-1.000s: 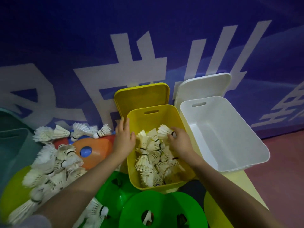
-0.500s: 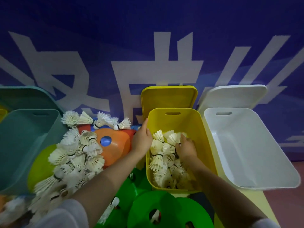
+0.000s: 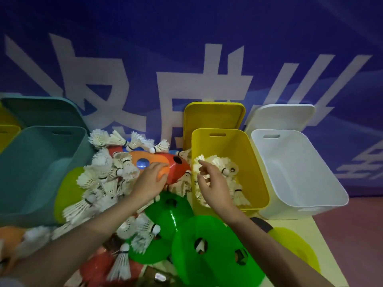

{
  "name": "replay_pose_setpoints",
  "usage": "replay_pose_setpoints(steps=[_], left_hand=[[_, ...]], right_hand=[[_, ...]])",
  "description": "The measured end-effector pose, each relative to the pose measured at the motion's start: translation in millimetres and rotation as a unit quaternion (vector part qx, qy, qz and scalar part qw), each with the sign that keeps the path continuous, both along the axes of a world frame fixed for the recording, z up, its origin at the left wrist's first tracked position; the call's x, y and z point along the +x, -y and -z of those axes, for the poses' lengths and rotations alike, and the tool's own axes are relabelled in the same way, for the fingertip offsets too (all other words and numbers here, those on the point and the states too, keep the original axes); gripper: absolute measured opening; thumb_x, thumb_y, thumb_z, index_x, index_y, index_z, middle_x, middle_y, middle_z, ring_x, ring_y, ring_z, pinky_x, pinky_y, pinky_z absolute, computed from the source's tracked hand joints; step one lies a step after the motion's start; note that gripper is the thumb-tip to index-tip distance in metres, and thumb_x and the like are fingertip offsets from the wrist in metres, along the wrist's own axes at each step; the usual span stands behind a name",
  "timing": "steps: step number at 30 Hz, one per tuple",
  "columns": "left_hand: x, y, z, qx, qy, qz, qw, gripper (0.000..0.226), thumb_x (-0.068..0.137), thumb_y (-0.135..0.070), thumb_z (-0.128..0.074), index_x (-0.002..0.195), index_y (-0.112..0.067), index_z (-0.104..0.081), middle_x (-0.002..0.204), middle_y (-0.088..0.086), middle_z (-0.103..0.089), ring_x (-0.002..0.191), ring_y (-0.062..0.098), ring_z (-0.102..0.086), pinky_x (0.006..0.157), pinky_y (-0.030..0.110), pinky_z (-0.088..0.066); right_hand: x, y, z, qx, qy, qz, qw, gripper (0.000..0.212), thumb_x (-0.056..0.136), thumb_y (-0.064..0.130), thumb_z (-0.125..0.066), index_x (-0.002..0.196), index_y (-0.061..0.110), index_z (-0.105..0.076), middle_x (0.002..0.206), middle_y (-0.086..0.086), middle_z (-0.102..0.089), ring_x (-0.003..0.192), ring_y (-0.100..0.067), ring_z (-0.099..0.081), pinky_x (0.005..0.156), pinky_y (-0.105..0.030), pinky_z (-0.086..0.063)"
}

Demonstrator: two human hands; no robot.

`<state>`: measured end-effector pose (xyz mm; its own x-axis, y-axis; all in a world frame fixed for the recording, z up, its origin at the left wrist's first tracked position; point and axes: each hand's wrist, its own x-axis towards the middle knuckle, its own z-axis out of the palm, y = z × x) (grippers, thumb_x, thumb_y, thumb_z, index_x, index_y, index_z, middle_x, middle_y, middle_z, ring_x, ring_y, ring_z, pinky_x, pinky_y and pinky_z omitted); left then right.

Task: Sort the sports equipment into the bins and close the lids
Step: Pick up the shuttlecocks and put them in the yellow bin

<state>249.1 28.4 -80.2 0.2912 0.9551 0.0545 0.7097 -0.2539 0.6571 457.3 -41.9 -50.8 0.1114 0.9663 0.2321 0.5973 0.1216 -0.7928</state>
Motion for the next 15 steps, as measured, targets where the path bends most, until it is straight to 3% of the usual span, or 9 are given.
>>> replay_pose_setpoints(steps=[2, 6, 10, 15], left_hand=[[-30, 7, -2, -0.007, -0.015, 0.003, 1.000, 0.036, 0.094, -0.027, -0.048, 0.128, -0.018, -0.056, 0.127, 0.004, -0.053, 0.115, 0.020, -0.052, 0.093, 0.033, -0.043], [-92, 29, -5, 0.009, -0.003, -0.022, 1.000, 0.030, 0.093, -0.022, -0.051, 0.121, -0.017, -0.062, 0.119, 0.001, -0.057, 0.101, 0.016, -0.054, 0.086, 0.030, -0.044], [-143, 54, 5, 0.049, -0.013, -0.026, 0.998, 0.027, 0.094, -0.016, -0.053, 0.120, -0.018, -0.062, 0.120, 0.000, -0.056, 0.114, 0.016, -0.051, 0.091, 0.026, -0.040], [-197, 82, 16, 0.055, -0.019, -0.044, 0.997, 0.033, 0.093, -0.023, -0.051, 0.125, -0.018, -0.059, 0.127, 0.001, -0.051, 0.122, 0.019, -0.046, 0.104, 0.034, -0.038]], right_hand=[[-25, 4, 6, 0.018, -0.017, -0.044, 0.999, 0.038, 0.093, 0.011, -0.053, 0.131, 0.013, -0.054, 0.112, -0.002, -0.059, 0.096, -0.004, -0.054, 0.077, -0.005, -0.041], [-84, 15, 31, -0.059, -0.016, -0.121, 0.991, 0.031, 0.094, 0.014, -0.051, 0.124, 0.016, -0.060, 0.114, 0.001, -0.058, 0.098, -0.008, -0.056, 0.081, -0.014, -0.044], [-117, 21, 70, -0.156, 0.119, -0.180, 0.964, 0.034, 0.095, 0.023, -0.051, 0.128, 0.016, -0.057, 0.123, -0.005, -0.057, 0.111, -0.019, -0.054, 0.089, -0.028, -0.042], [-136, 28, 111, -0.290, 0.224, -0.141, 0.920, 0.052, 0.096, 0.036, -0.049, 0.143, 0.016, -0.040, 0.140, -0.010, -0.047, 0.128, -0.026, -0.044, 0.102, -0.034, -0.037]])
